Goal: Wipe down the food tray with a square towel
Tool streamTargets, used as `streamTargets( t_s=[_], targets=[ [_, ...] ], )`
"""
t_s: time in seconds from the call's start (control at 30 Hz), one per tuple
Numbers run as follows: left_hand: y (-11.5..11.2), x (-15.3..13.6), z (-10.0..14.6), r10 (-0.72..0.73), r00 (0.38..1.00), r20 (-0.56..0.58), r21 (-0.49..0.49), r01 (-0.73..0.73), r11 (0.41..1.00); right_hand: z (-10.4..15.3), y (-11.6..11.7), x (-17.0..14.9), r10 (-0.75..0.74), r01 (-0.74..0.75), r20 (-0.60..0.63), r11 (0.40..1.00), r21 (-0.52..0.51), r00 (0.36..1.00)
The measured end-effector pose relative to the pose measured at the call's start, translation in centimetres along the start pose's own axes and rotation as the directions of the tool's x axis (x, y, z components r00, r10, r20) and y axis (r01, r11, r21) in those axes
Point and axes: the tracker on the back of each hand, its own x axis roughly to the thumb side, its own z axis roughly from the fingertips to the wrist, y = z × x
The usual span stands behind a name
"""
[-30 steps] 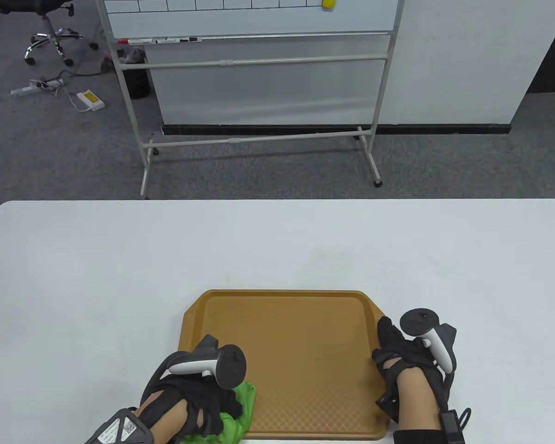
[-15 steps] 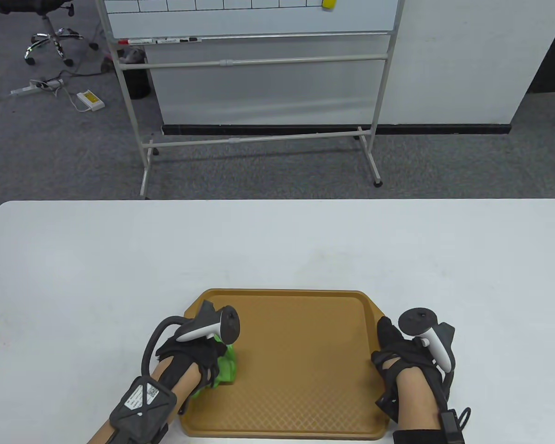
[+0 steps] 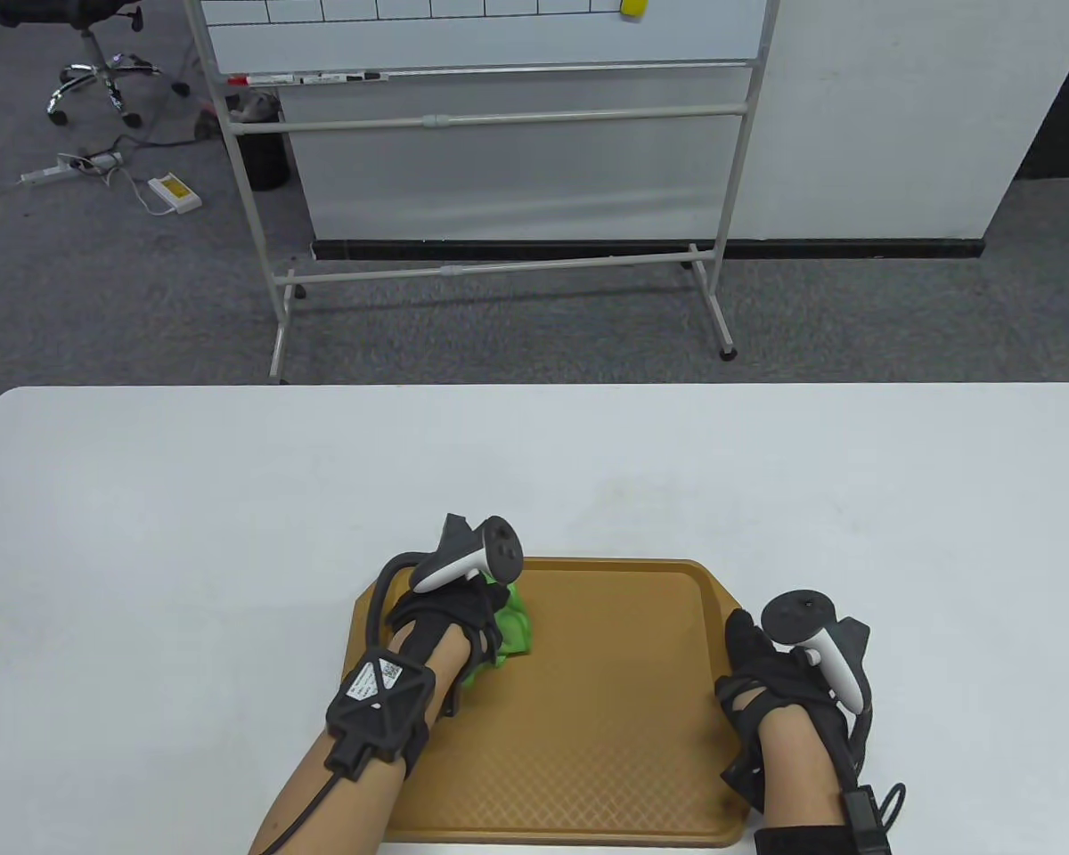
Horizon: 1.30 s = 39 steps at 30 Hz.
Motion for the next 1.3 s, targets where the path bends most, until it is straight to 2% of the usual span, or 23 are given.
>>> streamTargets(
  t_s=[0.27, 0.43, 0.57, 0.8, 1.03, 1.17, 1.3],
  targets=[
    [-0.1, 7.3, -1.1, -0.018, 0.992, 0.125, 0.008, 0.018, 1.0, 0.0, 0.1, 0.1, 0.001, -0.001, 0.002, 1.0, 0.002, 1.0],
    [-1.2, 11.6, -1.7, 0.039, 0.974, 0.224, 0.005, -0.041, 0.999, 0.0, 0.2, 0.2, 0.011, -0.011, -0.001, 1.0, -0.001, 1.0],
    [-1.6, 13.8, -1.3, -0.053, 0.973, 0.225, 0.048, 0.043, 0.998, 0.0, 0.2, 0.2, 0.008, -0.008, 0.0, 1.0, 0.002, 1.0],
    [-2.9, 15.3, 0.2, -0.083, 0.947, 0.31, 0.039, 0.075, 0.996, 0.0, 0.2, 0.2, 0.014, -0.014, -0.005, 1.0, -0.005, 1.0],
    [-5.2, 15.5, 3.5, -0.077, 0.924, 0.375, -0.022, 0.092, 0.995, 0.0, 0.2, 0.1, 0.006, -0.006, -0.002, 1.0, 0.001, 1.0],
    [-6.7, 14.0, 5.8, -0.077, 0.911, 0.404, -0.038, 0.101, 0.994, 0.0, 0.2, 0.0, 0.003, -0.003, 0.0, 1.0, 0.002, 1.0],
    [-7.8, 10.5, 8.0, -0.04, 0.911, 0.41, -0.103, 0.089, 0.991, 0.0, 0.2, -0.1, 0.004, -0.004, 0.005, 1.0, 0.002, 1.0]
  ],
)
